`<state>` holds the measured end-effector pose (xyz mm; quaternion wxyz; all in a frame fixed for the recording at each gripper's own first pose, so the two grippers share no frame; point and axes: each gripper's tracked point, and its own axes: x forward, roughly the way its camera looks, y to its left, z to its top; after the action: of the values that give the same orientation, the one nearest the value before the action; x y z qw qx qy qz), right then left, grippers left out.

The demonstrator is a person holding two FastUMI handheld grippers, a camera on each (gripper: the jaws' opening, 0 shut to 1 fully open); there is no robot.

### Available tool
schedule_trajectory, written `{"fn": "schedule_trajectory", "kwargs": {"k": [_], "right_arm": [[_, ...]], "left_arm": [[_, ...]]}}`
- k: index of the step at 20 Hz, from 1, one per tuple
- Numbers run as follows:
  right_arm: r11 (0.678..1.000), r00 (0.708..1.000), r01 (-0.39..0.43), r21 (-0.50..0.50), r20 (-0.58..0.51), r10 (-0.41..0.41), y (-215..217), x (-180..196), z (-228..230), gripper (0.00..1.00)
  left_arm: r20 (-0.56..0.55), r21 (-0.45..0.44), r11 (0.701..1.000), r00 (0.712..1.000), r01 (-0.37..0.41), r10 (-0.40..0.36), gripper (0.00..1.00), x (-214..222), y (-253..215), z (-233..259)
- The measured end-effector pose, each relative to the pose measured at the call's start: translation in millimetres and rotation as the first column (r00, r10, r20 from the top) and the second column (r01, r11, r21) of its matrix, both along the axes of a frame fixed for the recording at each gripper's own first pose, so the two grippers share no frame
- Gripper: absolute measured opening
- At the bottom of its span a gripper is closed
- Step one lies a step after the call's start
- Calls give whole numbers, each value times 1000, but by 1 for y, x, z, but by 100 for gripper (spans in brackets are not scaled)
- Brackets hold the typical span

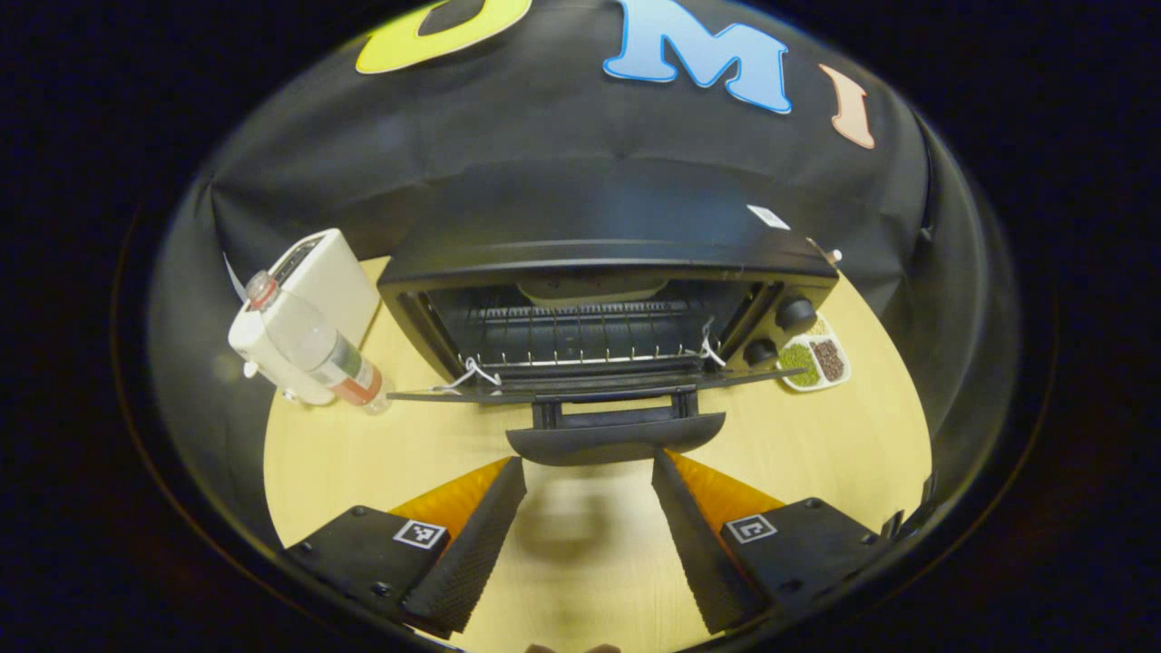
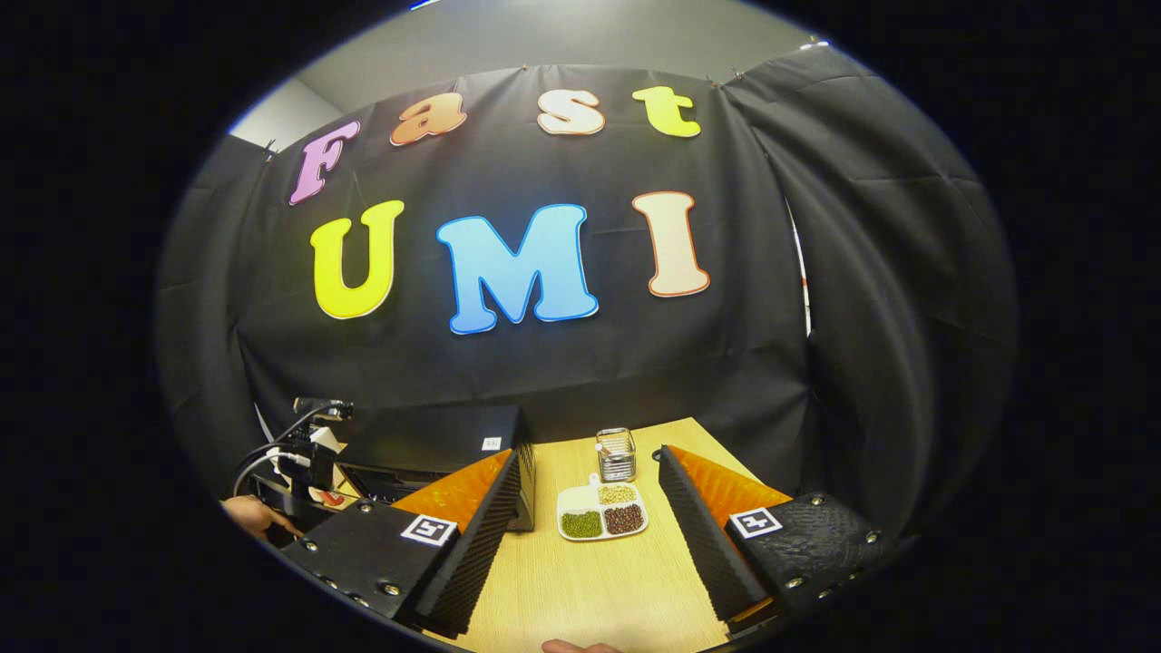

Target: Open the electric oven with the left hand, put the food in, and close the electric oven.

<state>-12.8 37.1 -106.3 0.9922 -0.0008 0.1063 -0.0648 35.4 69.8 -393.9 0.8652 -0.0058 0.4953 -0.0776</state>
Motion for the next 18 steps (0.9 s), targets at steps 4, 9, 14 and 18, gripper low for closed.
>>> {"fn": "schedule_trajectory", "kwargs": {"k": [4, 9, 14, 18], "right_arm": [[1000, 1000, 1, -6, -1, -1, -2, -1, 1, 94], [1000, 1000, -8, -28, 14, 8, -10, -4, 7, 94], [997, 992, -55, -53, 107, 61, -13, 6, 46, 94], [991, 968, -122, -59, 215, 132, -4, 9, 94, 94]], "left_arm": [[70, -12, 1000, 997, -15, 16, 96, 18, -3, 17], [313, -87, 995, 948, -38, 63, 92, 44, -11, 70], [640, -159, 986, 755, -53, 144, 96, 53, -16, 185], [801, -128, 989, 580, -76, 148, 92, 40, -16, 266]]}}
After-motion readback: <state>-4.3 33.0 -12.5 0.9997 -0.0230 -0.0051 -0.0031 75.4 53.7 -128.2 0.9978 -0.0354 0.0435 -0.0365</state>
